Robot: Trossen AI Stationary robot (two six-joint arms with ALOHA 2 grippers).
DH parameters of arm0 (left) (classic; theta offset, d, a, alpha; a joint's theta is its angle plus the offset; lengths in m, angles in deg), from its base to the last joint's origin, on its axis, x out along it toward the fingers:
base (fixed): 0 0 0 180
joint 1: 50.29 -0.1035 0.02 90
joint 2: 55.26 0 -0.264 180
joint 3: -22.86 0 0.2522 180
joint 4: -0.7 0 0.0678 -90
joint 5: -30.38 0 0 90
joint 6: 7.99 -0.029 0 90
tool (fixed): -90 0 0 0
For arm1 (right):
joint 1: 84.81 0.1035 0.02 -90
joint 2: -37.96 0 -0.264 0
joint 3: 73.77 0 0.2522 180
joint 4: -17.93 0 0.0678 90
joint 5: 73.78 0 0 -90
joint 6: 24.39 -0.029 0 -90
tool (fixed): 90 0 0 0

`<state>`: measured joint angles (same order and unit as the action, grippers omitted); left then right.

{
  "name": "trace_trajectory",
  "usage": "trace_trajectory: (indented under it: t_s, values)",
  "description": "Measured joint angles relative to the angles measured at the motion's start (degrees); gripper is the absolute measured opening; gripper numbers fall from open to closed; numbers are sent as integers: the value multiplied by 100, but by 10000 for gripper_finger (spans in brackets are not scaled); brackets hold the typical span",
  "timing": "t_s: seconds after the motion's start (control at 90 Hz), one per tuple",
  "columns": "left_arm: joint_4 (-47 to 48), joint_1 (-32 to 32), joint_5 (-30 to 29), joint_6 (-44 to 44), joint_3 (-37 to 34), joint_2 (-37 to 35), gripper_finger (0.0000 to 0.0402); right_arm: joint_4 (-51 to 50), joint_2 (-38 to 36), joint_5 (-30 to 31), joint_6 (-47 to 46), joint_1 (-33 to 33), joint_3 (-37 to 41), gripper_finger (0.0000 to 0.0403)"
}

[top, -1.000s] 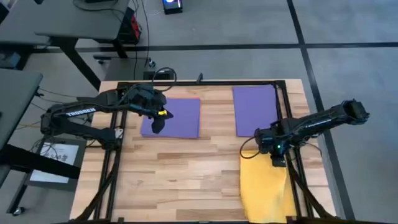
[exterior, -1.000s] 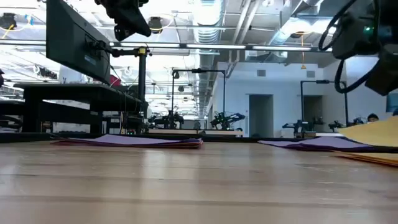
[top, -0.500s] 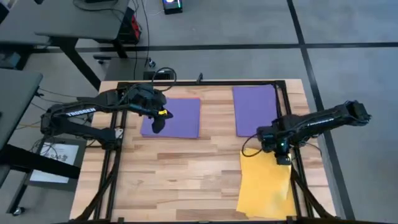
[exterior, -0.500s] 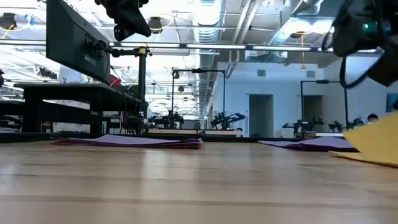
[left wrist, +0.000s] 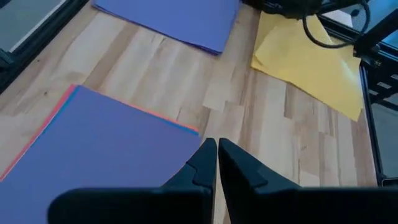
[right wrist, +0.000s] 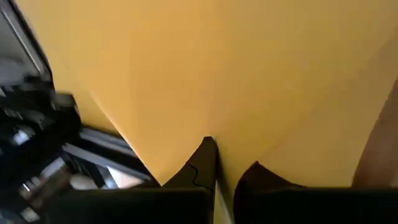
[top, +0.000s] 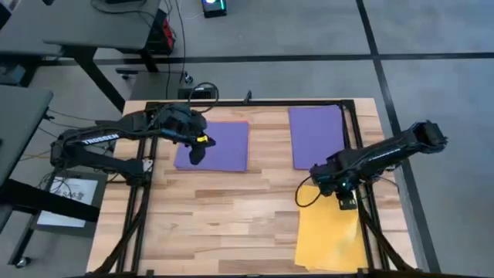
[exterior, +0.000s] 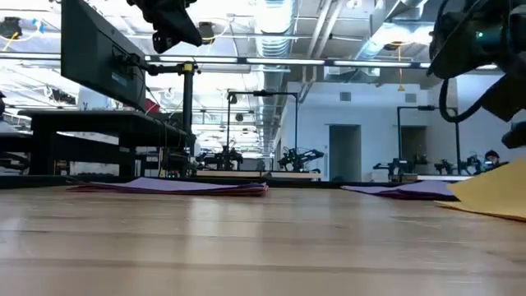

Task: Organize paper
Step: Stack the yellow paper on the bottom right yellow papers

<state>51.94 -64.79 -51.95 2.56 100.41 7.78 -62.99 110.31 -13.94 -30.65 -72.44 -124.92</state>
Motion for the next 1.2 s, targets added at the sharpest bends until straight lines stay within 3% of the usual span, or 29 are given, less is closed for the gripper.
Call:
trace_trajectory:
  t_s: [0.2, 0.489, 0.922, 1.2]
  values:
    - [-13, 0, -3, -162, 0, 0, 1, -465, 680, 277, 340, 282, -241, 0]
    - [-19, 0, -7, -344, 0, 0, 1, -225, 1316, 290, 383, 193, -336, 0]
    - [-12, 0, -7, -560, 0, 0, 1, -399, 1392, 473, 366, -281, -683, 0]
    - [65, 0, -7, -562, 0, 0, 1, -391, 1392, 475, -186, -434, -683, 0]
